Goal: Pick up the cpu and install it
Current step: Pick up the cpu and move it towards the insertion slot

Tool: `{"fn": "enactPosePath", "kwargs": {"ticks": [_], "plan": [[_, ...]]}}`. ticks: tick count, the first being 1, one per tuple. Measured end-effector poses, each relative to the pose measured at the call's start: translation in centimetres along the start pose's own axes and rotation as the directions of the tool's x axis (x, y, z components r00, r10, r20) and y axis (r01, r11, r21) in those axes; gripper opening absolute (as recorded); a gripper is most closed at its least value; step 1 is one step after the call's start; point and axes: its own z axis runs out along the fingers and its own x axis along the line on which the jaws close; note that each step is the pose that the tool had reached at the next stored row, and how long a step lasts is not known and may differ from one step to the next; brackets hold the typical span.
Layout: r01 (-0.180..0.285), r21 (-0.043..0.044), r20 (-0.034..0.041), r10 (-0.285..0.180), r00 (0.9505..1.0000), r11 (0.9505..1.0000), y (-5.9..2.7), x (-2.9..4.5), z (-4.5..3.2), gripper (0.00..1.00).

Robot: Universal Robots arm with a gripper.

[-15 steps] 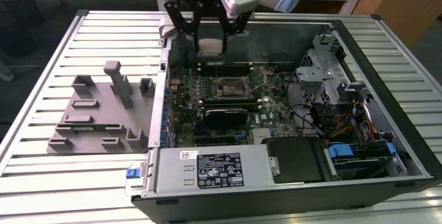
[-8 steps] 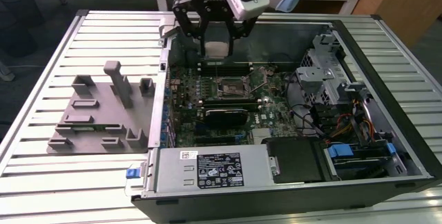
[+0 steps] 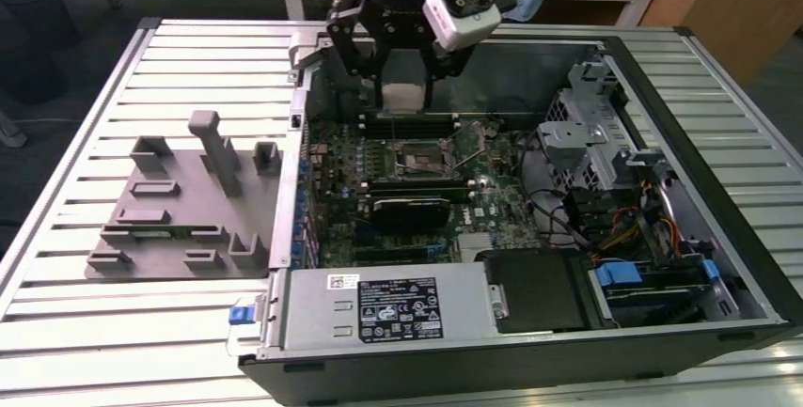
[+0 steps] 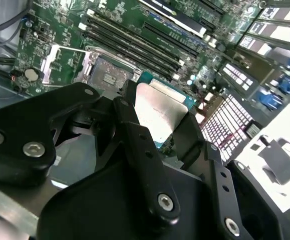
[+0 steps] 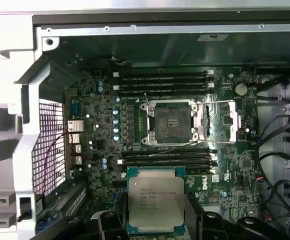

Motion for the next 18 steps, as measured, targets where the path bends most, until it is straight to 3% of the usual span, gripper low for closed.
{"fn": "enactPosePath", "kwargs": {"ticks": [11,18], "plan": [[0.0,-0.0001,-0.0006,0.0,1.0,1.0,0.12,-2.02,1.71,0.54],[0.0,0.0,-0.0009,0.0,1.0,1.0,0.25,-2.93,2.83,0.54]]}}
